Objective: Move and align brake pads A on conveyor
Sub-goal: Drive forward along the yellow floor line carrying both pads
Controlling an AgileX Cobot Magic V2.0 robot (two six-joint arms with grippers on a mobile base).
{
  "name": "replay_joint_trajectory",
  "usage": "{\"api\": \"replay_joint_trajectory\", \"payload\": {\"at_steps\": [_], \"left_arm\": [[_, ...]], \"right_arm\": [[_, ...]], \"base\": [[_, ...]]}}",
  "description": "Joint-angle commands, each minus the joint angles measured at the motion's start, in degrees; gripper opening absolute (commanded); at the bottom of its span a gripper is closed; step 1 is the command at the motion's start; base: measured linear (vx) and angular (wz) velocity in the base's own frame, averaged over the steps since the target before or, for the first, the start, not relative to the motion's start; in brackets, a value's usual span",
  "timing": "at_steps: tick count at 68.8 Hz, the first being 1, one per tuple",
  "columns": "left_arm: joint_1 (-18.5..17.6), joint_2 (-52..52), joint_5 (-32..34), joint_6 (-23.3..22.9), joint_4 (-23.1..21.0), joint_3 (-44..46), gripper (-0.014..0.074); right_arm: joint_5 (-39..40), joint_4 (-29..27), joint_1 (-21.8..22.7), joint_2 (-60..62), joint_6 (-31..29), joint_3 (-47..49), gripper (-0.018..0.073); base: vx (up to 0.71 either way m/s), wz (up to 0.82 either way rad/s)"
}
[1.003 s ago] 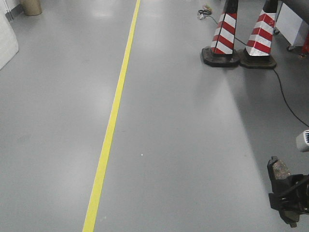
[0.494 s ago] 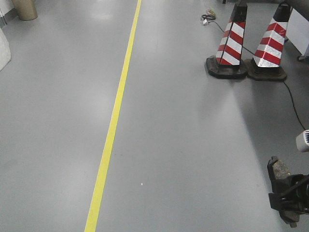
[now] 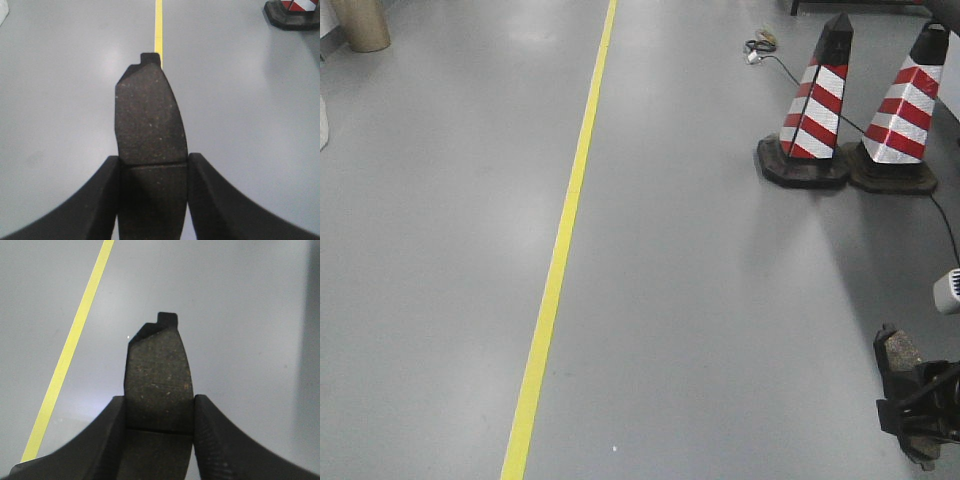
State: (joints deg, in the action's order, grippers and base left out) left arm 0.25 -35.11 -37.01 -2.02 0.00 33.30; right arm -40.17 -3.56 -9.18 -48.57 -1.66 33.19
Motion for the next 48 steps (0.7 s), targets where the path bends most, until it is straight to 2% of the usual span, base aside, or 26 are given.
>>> {"api": "replay_joint_trajectory", "payload": {"at_steps": [1,48], "left_arm": [[-0.25,0.02,4.79,-0.1,0.0,1.67,0.0077],[-0.25,0.02,4.79,-0.1,0.0,1.67,0.0077]], "right_arm": [[3.58,-0.05,0.03,0.55,-0.54,1.79,-0.001],[3.62,-0.05,0.03,0.55,-0.54,1.79,-0.001]], "base": [[0.44,0.04],[0.44,0.05]]}}
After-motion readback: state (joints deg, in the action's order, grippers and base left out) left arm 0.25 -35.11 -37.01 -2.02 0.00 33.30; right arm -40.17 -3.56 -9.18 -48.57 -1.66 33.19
